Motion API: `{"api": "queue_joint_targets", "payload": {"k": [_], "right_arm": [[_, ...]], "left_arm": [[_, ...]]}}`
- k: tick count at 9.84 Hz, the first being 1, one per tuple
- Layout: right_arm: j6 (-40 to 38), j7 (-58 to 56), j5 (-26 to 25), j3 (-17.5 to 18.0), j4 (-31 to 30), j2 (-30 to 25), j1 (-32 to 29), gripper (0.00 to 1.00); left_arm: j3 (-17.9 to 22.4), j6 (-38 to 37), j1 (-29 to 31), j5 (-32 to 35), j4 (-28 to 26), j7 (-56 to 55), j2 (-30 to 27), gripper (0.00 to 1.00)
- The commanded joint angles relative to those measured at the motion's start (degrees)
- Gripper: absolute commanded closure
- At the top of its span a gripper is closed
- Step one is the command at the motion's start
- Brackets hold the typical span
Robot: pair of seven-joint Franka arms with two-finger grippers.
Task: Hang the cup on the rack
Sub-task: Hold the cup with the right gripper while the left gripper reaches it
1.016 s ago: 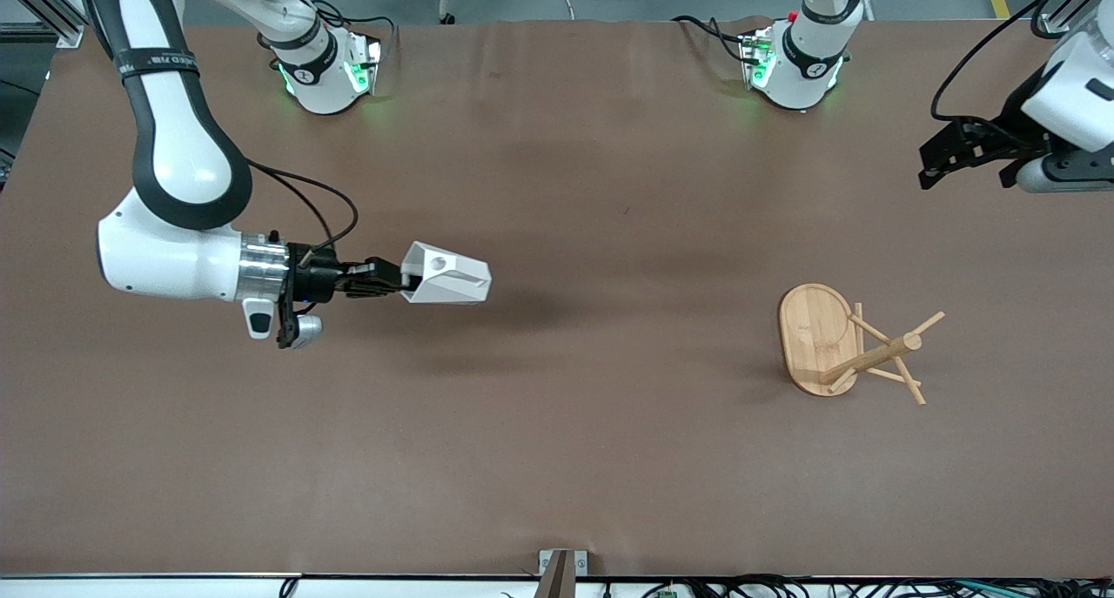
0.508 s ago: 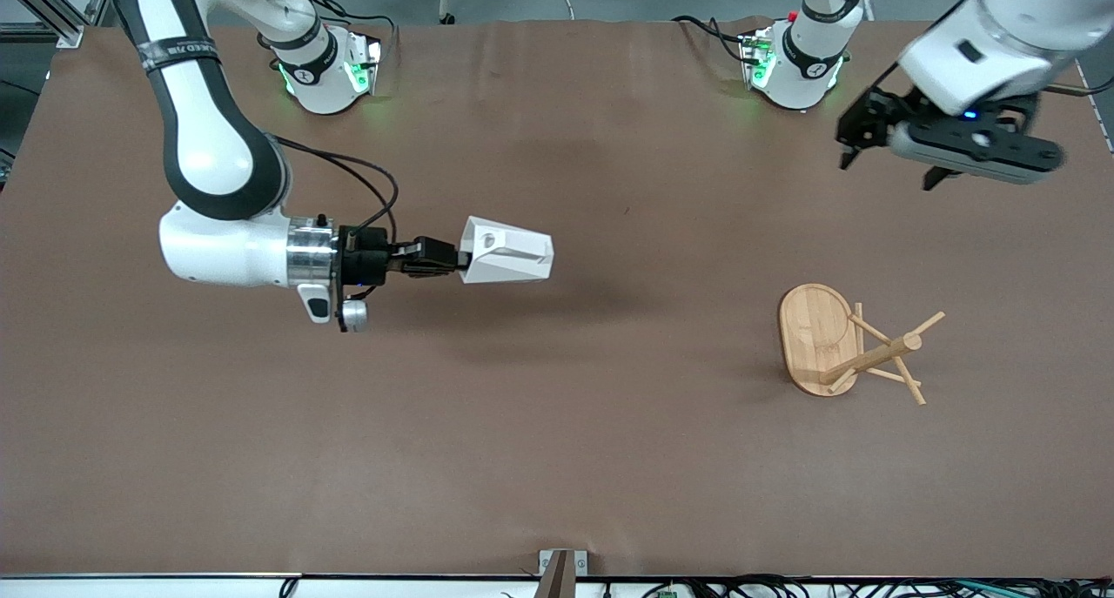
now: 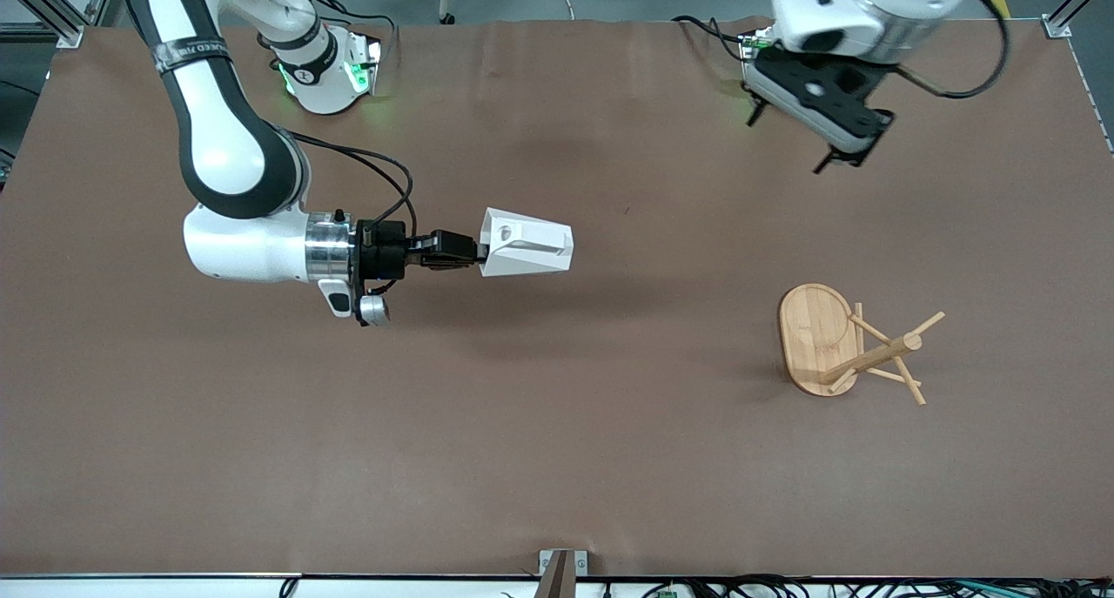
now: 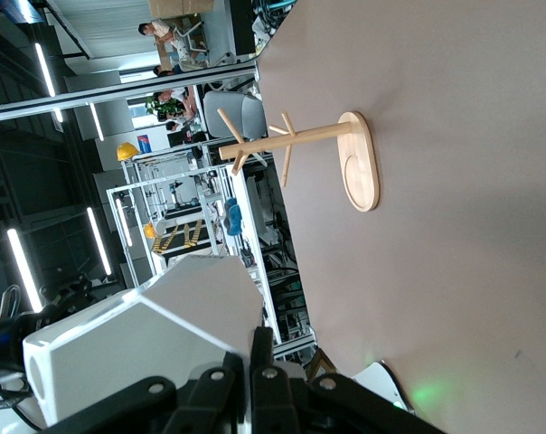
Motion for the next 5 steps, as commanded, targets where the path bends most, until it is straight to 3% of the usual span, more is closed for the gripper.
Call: {"api": "queue_joint_targets", "payload": {"k": [1, 3, 5], "right_arm": [[-0.46, 0.14, 1.87, 2.52, -0.29, -0.21, -2.01, 1.0], [-0.55, 0.22, 1.87, 2.53, -0.38, -0.29, -1.59, 1.0], [-0.55, 0.14, 1.96, 2.53, -0.55, -0.38, -1.58, 1.0]], "left_arm": [[-2.39, 3.38, -1.37, -0.63, 0.4, 6.71, 3.19, 0.0], [-3.28, 3.92, -1.46, -1.42, 4.42, 18.02, 6.53, 0.0], [-3.9, 3.92, -1.46, -4.67, 4.44, 23.42, 6.72, 0.0]]}}
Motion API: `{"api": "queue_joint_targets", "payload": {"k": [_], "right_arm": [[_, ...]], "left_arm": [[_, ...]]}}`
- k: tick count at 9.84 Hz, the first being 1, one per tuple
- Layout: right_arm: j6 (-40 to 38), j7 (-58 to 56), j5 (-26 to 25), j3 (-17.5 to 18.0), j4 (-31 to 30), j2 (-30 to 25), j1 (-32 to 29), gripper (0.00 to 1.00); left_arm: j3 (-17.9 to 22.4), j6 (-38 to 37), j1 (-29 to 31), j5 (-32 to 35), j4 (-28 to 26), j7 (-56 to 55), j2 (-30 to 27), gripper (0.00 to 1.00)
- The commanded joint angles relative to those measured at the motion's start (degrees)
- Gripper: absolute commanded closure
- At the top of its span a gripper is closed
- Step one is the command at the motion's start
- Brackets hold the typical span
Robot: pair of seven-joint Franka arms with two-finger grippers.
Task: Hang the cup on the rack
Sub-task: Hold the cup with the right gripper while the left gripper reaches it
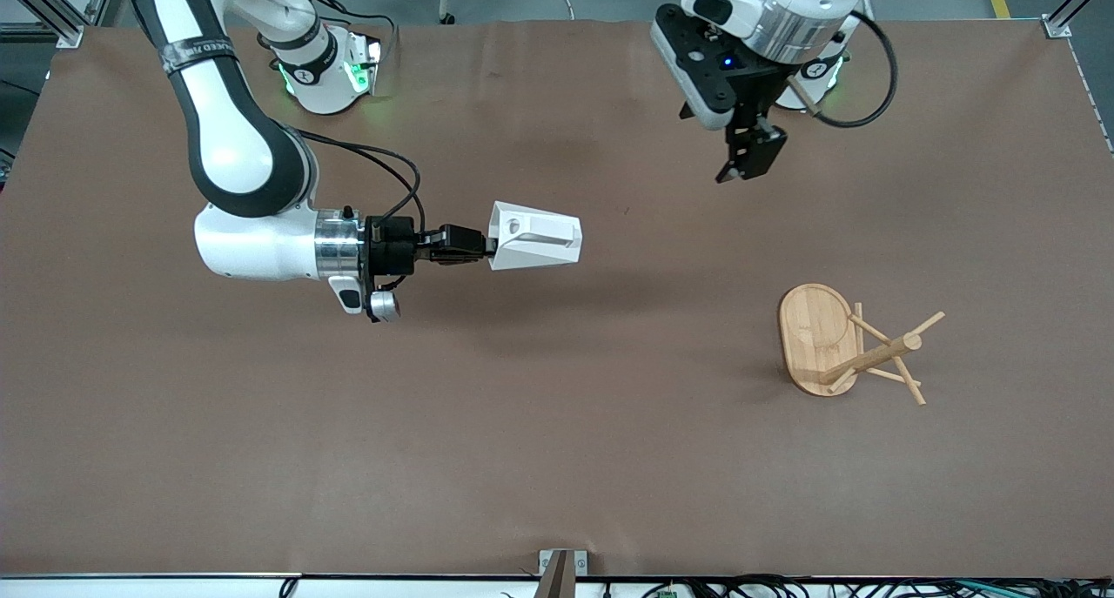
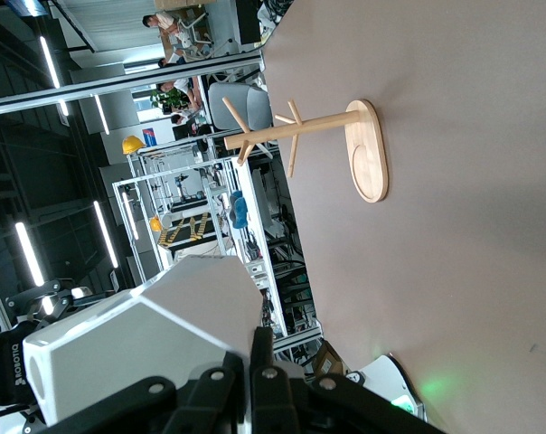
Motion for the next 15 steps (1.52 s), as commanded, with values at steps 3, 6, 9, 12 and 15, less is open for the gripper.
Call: {"api": "queue_joint_targets", "payload": {"k": [3, 6, 9, 12, 15], "right_arm": [[-3.57, 2.24, 1.7, 1.08, -0.65, -0.57, -1.46, 1.0], [-3.57, 1.98, 1.61, 1.08, -0.65, -0.57, -0.85, 1.0], [-3.48, 1.37, 1.52, 1.43, -0.65, -0.57, -0.15, 1.0], [-3.48, 1.02, 1.52, 1.52, -0.65, -0.57, -0.06, 1.0], [-3.75, 0.84, 1.52, 1.52, -0.65, -0.57, 0.12, 1.0]], "left_arm": [[-1.92, 3.69, -0.99, -0.78, 0.75, 12.22, 3.57, 0.0], [-2.18, 7.49, -1.0, -1.03, 0.84, 14.98, 5.94, 0.0], [-2.18, 7.76, -2.31, -1.47, 4.25, 10.09, 9.19, 0.0], [-2.18, 8.11, -3.98, -1.47, 4.8, 6.45, 11.04, 0.01], [-2.18, 8.02, -3.9, -3.93, 5.23, 6.71, 12.53, 0.01]]}}
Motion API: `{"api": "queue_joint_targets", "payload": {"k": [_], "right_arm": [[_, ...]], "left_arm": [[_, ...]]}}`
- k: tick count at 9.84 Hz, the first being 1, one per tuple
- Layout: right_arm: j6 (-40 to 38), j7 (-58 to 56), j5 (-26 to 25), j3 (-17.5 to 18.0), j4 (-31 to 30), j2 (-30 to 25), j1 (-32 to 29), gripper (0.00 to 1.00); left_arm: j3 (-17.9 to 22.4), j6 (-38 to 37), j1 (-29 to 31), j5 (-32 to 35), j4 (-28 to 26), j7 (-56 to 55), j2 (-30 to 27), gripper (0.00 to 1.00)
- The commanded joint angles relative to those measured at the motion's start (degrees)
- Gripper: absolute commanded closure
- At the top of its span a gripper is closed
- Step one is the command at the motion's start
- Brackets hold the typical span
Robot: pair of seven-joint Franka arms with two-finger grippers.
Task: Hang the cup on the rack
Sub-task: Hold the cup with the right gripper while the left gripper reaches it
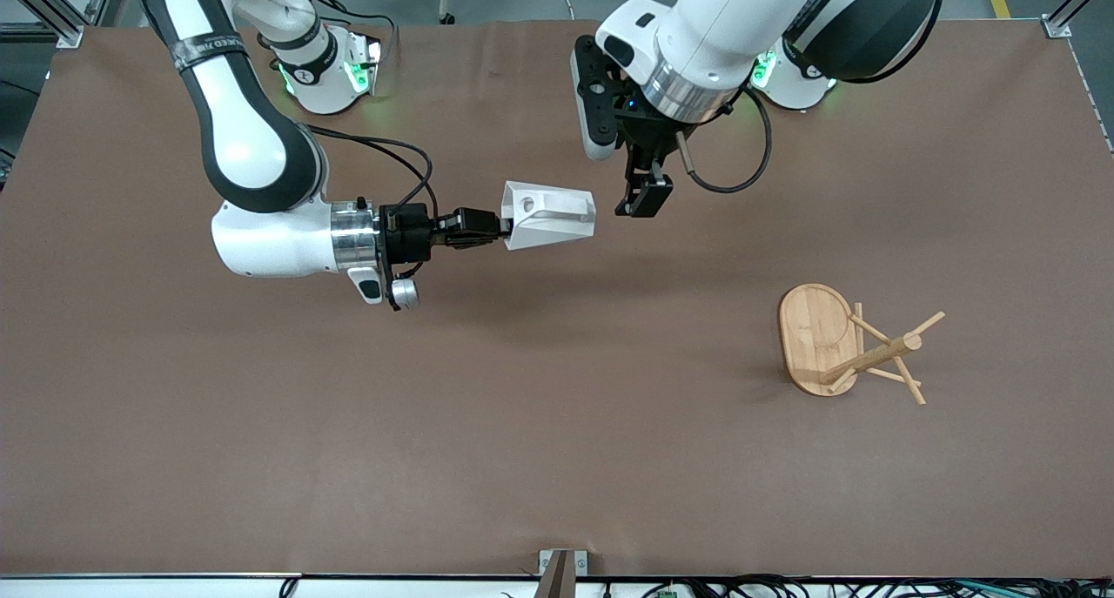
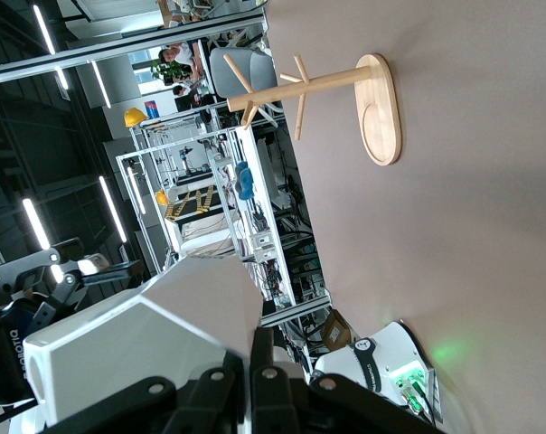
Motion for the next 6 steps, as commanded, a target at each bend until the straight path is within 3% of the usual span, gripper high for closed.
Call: {"api": "queue_joint_targets", "payload": {"k": [1, 6], "right_arm": [[-1.01, -0.47, 1.48, 0.71, -0.56, -0.59, -0.2, 0.99], [-1.54, -0.47, 1.48, 2.03, -0.3, -0.59, -0.37, 0.99]], "left_arm": [[-0.07, 0.13, -0.09, -1.32, 1.49, 0.36, 3.19, 0.01], [-0.07, 1.36, -0.79, -1.32, 3.09, 0.19, 5.39, 0.02]]}}
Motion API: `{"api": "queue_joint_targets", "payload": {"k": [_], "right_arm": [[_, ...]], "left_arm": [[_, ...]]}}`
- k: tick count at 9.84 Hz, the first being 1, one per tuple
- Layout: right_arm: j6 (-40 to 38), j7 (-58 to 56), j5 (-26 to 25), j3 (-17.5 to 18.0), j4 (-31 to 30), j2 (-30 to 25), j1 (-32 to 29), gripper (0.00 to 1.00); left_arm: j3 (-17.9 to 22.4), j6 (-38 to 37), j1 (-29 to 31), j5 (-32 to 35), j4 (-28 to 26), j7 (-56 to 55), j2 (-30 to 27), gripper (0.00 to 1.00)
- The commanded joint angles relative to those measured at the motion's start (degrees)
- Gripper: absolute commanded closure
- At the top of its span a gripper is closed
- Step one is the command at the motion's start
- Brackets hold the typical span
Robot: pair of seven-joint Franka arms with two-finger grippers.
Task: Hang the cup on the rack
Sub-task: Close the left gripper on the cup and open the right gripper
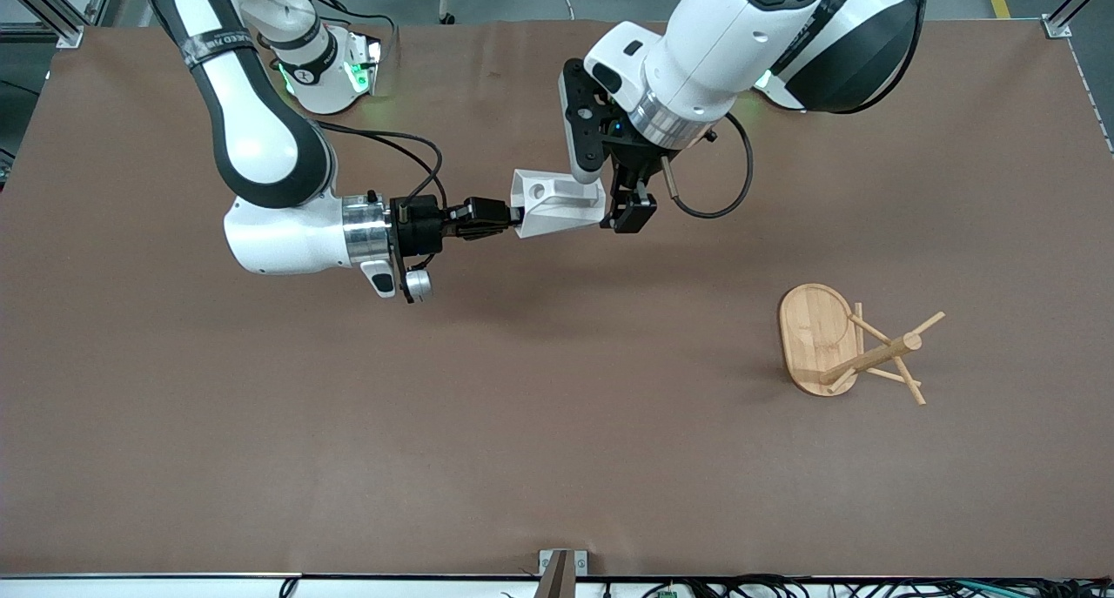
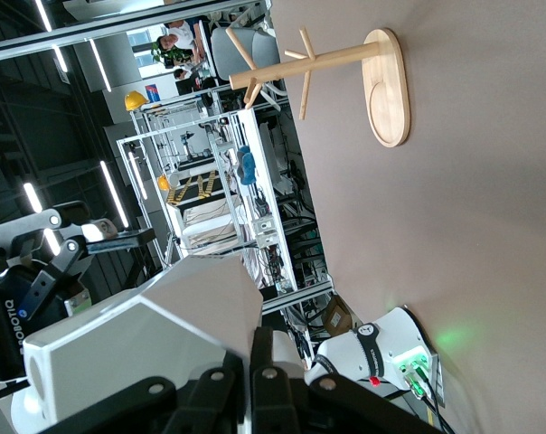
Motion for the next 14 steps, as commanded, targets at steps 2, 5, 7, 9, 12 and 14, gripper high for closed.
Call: {"api": "queue_joint_targets", "payload": {"k": [2, 5, 7, 9, 12, 14], "right_arm": [[-0.32, -0.44, 1.83, 2.0, -0.18, -0.67, -0.76, 0.99], [-0.41, -0.44, 2.44, 2.52, 0.26, -0.67, -0.58, 0.95], [-0.32, -0.53, 4.28, 3.58, 0.43, -0.85, -0.85, 0.99], [-0.32, -0.44, 4.38, 3.67, 0.7, -1.02, -0.85, 0.99], [-0.32, -0.36, 4.46, 3.67, 0.87, -1.02, -0.85, 0.99], [-1.37, 0.35, 4.38, 3.58, 0.96, -1.11, -1.02, 0.04]], "left_arm": [[0.0, 0.33, -0.29, -0.61, 0.3, 0.35, 2.3, 0.02], [0.0, 0.33, -0.55, -0.52, 0.13, 0.27, 2.83, 0.05], [0.0, 0.33, -0.64, -0.52, 0.04, 0.09, 2.83, 0.15], [0.0, 0.24, -0.64, -0.43, 0.04, 0.36, 2.75, 0.5], [0.0, -0.46, -0.2, -0.69, -0.05, -0.26, 2.05, 0.83], [0.09, -2.3, 0.41, -0.52, 0.12, -4.54, 1.69, 0.83]]}}
